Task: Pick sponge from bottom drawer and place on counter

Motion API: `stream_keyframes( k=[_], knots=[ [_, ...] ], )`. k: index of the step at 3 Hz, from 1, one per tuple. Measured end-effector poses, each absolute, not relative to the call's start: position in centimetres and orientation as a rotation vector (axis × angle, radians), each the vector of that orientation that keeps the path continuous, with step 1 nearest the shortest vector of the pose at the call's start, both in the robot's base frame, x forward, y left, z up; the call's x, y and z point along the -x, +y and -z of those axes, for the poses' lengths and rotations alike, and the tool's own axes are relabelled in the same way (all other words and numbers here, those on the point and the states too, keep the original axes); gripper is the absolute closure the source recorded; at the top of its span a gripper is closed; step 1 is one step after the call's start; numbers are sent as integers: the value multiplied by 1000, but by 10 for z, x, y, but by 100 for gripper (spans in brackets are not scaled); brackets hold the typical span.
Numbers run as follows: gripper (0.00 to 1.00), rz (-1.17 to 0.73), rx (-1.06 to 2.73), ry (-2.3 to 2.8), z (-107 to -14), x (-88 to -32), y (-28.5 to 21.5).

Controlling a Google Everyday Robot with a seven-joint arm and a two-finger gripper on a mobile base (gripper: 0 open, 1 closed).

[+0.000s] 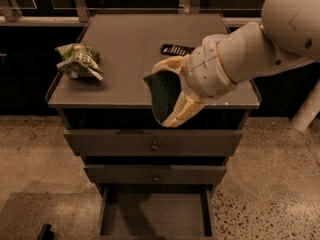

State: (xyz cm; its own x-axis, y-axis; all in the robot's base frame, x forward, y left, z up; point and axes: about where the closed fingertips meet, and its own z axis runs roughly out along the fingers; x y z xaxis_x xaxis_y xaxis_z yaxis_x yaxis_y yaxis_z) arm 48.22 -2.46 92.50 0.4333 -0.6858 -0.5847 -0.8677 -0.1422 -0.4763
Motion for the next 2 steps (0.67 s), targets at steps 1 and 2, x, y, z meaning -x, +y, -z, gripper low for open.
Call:
stream_keyframes(
  k=[1, 2],
  knots=[
    [100, -290, 1893, 1317, -924, -482, -24],
    [100, -302, 1939, 1310, -922, -504, -26]
  ],
)
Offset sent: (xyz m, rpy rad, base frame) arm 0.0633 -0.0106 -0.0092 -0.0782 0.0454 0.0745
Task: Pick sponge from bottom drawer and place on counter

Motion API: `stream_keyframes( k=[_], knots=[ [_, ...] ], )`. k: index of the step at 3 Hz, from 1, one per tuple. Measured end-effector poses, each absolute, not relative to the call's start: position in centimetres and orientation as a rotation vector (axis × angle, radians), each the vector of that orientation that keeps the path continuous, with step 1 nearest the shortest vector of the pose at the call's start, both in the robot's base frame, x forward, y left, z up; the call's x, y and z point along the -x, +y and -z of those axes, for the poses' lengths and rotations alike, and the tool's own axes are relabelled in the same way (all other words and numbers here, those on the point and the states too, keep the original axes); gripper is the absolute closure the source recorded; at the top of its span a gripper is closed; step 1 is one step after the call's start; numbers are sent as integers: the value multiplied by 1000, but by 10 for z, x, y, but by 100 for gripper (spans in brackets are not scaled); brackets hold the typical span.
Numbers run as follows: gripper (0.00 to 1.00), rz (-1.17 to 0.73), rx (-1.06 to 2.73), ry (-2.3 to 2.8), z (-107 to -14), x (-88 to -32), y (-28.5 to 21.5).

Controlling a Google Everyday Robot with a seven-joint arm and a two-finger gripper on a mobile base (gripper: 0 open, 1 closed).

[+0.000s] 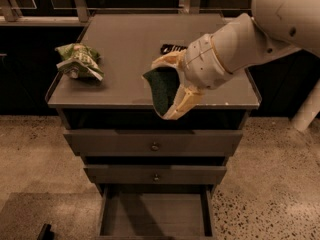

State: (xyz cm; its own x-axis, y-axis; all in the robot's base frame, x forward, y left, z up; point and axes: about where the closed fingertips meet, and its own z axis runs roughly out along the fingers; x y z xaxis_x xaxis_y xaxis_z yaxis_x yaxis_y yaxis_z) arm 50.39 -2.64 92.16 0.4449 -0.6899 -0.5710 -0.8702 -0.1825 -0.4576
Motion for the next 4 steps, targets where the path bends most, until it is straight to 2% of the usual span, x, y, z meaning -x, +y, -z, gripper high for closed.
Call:
stream_keyframes(
  k=[3, 4],
  knots=[
    [100, -458, 1957, 1348, -869, -629, -52],
    [81, -452, 1951, 1342, -872, -632, -52]
  ],
)
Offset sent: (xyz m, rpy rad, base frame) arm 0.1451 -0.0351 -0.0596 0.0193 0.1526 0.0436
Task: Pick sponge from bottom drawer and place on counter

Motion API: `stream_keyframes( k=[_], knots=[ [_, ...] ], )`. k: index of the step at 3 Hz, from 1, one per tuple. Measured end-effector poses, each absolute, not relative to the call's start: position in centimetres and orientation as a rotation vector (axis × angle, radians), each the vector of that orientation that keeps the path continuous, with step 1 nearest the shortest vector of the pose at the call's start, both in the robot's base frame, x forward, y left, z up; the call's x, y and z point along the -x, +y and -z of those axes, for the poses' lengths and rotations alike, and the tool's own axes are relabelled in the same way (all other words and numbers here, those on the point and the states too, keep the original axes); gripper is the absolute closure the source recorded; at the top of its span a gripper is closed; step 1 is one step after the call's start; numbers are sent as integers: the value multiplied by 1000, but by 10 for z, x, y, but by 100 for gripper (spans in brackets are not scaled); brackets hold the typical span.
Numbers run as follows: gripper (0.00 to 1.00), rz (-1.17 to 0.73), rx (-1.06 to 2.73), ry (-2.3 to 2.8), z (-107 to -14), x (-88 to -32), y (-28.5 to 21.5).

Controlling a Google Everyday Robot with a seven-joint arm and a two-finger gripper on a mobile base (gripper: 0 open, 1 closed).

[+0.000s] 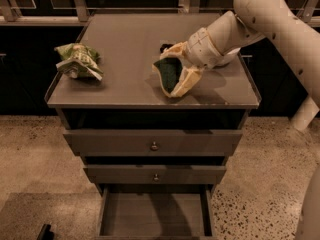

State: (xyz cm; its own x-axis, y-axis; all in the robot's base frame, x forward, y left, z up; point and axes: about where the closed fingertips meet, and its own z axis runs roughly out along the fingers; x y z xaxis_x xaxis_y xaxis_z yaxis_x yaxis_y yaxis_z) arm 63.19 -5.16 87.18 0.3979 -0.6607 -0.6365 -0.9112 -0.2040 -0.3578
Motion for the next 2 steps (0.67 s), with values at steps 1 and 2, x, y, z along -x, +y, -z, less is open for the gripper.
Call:
stream_keyframes(
  k=[1, 2],
  knots=[
    [58, -452, 1951, 1342, -872, -632, -52],
    [34, -453, 1951, 1342, -872, -632, -52]
  ],
)
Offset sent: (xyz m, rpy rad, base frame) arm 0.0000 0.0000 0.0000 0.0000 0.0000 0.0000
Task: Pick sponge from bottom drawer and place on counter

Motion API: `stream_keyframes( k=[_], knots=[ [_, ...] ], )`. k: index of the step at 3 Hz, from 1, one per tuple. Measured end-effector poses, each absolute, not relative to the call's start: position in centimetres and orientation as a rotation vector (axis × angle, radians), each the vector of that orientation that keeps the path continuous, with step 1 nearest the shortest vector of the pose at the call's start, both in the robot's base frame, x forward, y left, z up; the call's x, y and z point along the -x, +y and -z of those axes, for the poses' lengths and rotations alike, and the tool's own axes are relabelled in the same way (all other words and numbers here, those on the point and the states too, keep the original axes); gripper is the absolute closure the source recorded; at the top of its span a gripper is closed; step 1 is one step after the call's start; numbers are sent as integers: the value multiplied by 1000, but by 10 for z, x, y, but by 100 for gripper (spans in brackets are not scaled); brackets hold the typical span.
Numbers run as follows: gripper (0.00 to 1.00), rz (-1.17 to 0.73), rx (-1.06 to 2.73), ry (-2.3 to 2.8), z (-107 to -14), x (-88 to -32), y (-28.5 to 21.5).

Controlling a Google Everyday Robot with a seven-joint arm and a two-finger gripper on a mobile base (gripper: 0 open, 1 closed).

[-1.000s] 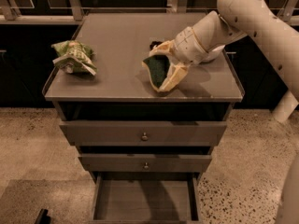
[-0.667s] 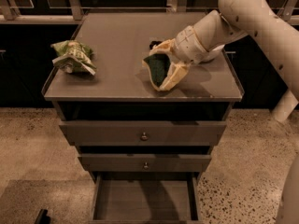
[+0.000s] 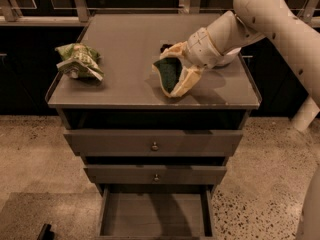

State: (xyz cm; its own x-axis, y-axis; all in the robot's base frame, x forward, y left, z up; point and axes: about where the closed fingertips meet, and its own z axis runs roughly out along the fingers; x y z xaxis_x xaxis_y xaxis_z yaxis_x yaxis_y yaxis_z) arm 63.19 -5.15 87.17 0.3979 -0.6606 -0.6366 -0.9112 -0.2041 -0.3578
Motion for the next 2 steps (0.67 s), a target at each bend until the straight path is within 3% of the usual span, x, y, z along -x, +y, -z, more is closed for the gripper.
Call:
stream_keyframes(
  k=[1, 2],
  knots=[
    [11, -453, 1951, 1342, -872, -632, -52],
    [0, -453, 1951, 1342, -872, -632, -51]
  ],
)
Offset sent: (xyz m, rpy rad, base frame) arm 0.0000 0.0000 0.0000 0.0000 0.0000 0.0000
